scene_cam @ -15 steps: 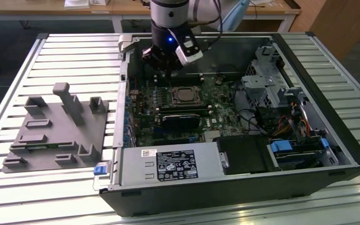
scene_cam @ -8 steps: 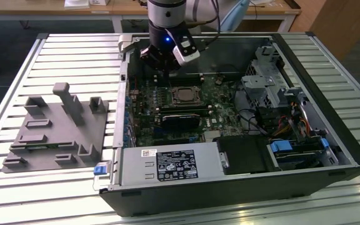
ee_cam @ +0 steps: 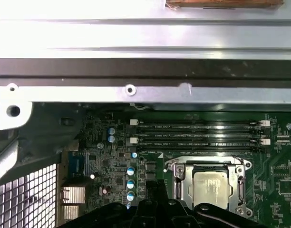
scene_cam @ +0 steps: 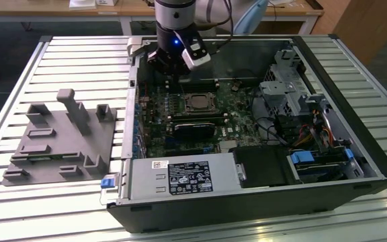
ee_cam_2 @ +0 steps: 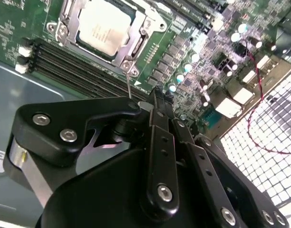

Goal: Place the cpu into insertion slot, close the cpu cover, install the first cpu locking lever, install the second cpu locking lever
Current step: 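Install the first cpu locking lever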

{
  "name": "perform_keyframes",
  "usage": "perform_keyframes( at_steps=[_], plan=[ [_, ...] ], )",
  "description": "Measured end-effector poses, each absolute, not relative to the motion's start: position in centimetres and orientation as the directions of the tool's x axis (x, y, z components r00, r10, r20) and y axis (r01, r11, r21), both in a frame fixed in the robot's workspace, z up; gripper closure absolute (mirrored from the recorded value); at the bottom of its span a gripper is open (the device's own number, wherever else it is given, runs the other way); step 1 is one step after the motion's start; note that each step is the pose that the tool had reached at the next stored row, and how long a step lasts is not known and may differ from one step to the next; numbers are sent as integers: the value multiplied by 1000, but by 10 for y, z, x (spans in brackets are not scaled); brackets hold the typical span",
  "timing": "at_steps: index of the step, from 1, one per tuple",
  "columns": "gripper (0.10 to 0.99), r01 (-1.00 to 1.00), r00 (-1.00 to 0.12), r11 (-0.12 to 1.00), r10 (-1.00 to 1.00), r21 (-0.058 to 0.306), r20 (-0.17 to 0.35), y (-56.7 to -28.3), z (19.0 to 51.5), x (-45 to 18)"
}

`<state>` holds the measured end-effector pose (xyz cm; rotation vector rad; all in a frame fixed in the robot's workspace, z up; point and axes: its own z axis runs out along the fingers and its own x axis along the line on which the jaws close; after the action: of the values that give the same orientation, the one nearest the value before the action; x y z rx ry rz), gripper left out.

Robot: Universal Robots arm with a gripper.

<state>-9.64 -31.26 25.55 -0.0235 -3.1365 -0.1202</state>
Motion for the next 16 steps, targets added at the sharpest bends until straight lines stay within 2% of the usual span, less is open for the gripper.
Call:
perform_keyframes(
  at_steps=[7, 16],
  plan=[
    [980, 15, -1000, 997, 15, 77, 3, -300, 254, -99],
    [980, 15, -1000, 997, 15, 77, 4, -297, 253, -88]
  ],
)
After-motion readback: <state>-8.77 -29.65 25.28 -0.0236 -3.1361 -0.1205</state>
